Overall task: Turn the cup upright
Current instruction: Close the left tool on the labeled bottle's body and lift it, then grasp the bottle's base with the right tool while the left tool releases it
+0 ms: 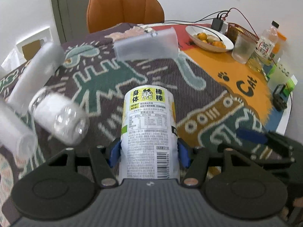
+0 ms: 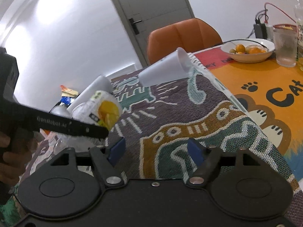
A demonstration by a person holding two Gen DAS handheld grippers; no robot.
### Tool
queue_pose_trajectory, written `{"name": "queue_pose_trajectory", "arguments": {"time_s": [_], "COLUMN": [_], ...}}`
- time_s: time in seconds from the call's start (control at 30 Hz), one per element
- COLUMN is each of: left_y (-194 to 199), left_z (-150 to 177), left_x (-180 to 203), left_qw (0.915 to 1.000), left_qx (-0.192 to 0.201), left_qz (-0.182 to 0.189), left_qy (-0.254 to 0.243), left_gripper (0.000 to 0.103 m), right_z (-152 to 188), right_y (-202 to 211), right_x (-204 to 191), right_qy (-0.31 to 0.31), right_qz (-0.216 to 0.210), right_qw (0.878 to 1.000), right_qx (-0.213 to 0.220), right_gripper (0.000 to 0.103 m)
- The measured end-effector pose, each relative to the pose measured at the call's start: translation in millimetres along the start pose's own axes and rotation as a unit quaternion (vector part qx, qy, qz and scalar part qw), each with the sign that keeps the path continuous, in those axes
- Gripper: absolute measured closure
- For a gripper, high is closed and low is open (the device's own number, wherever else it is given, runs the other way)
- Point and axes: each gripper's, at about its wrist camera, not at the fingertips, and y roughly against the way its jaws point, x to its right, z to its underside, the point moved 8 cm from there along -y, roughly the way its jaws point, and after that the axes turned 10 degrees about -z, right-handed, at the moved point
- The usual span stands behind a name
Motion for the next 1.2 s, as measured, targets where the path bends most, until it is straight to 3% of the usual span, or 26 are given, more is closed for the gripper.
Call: {"name": "queue_pose_trajectory", "arguments": {"time_s": [0.33, 0.4, 0.57, 0.87, 1.03, 1.2], "left_y": [17, 18, 22, 15, 29, 42], "left_z": [54, 61, 73, 80, 75, 76], "left_x": [-3, -6, -12, -19, -29, -42], "left_qw": [1.0000, 0.9999, 0.9999, 0.9998, 0.9988, 0.9970], "left_qx": [-0.007, -0.008, -0.007, -0.017, 0.009, 0.025], "left_qz": [-0.003, -0.002, -0.007, 0.000, 0.023, 0.031], "left_qy": [0.002, 0.008, 0.007, 0.008, 0.043, 0.066], "left_gripper": [0.043, 0.043, 0.043, 0.039, 0.025, 0.024], "right_z": [26, 29, 29, 33, 35, 34], "right_y": [11, 13, 16, 5, -6, -16], "right_x": [-14, -16, -17, -26, -31, -37], "right_qy": [0.007, -0.002, -0.040, -0.118, -0.138, -0.148], "right_qz": [-0.002, -0.002, -0.015, -0.053, -0.061, -0.070], "right_qw": [0.999, 0.999, 0.999, 0.991, 0.987, 0.985], "right_qx": [-0.033, -0.032, -0.031, -0.044, -0.053, -0.059], "right_gripper": [0.013, 0.006, 0.000, 0.000, 0.000, 0.000]}}
